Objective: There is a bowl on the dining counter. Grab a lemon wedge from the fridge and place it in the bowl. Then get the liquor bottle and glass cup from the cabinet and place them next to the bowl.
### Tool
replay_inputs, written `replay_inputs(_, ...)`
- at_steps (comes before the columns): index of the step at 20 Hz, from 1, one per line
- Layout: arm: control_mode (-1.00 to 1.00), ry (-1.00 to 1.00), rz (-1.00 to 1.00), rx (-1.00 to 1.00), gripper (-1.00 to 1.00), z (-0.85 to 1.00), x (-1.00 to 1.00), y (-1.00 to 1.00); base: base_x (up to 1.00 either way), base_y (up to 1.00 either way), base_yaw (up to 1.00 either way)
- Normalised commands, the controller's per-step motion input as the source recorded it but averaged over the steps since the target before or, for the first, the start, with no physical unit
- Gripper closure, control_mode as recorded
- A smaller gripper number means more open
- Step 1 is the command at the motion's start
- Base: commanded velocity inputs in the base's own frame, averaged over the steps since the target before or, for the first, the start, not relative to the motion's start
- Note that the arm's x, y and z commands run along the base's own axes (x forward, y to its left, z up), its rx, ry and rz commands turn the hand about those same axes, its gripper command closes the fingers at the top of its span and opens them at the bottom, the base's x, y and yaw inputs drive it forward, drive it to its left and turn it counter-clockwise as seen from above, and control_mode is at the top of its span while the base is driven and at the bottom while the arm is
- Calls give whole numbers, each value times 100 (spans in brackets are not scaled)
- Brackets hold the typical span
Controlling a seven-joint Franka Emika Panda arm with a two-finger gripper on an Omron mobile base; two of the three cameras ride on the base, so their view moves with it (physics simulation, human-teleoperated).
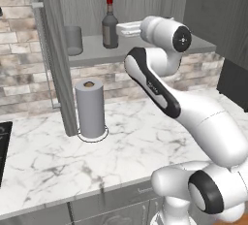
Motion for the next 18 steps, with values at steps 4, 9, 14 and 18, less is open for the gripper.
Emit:
replay_inputs(4, -100, 0, -1, 0, -100, 5, 36, 1, 0, 0, 0)
replay_inputs(9, -100, 0, 0, 0, -100, 11, 34, 12, 0, 0, 0)
replay_inputs(14, -100, 0, -1, 0, -100, 10, 37, 21, 0, 0, 0)
replay_inputs(18, -100, 0, -1, 0, -100, 1, 36, 29, 0, 0, 0)
